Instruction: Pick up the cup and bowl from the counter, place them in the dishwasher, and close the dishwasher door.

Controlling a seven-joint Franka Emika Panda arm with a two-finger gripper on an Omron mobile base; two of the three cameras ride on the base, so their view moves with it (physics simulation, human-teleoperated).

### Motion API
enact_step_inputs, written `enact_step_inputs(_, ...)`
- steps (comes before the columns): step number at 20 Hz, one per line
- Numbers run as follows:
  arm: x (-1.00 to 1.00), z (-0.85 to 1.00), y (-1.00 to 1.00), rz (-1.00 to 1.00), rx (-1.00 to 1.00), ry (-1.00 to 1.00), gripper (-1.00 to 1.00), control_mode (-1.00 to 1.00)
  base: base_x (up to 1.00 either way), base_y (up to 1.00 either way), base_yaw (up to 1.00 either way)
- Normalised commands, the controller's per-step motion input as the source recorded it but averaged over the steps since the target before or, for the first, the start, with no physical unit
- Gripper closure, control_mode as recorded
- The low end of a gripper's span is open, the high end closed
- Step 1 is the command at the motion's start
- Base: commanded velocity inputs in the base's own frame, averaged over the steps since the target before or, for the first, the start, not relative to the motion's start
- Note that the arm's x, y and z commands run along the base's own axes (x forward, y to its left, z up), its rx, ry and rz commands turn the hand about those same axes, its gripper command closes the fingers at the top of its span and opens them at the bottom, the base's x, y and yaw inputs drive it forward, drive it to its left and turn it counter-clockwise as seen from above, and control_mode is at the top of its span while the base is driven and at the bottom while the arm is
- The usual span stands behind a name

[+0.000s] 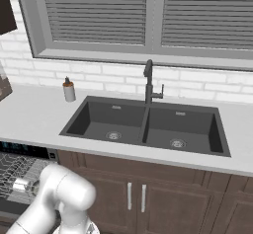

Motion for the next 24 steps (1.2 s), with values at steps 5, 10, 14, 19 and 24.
enact_step_inputs(5, -0.01, -1.0, 0.04, -0.15, 0.0, -0.28, -1.0, -1.0, 0.0, 0.0, 0.0)
enact_step_inputs(10, 0.01, -0.85, 0.03, -0.13, -0.01, -0.3, -1.0, -1.0, 0.0, 0.0, 0.0)
enact_step_inputs(14, 0.25, -0.44, 0.0, -0.13, -0.03, -0.35, -1.0, -1.0, 0.0, 0.0, 0.0)
enact_step_inputs(19, 0.34, -0.39, 0.0, -0.12, -0.01, -0.34, -1.0, -1.0, 0.0, 0.0, 0.0)
enact_step_inputs(24, 0.32, -0.33, 0.0, -0.14, 0.0, -0.32, -1.0, -1.0, 0.0, 0.0, 0.0)
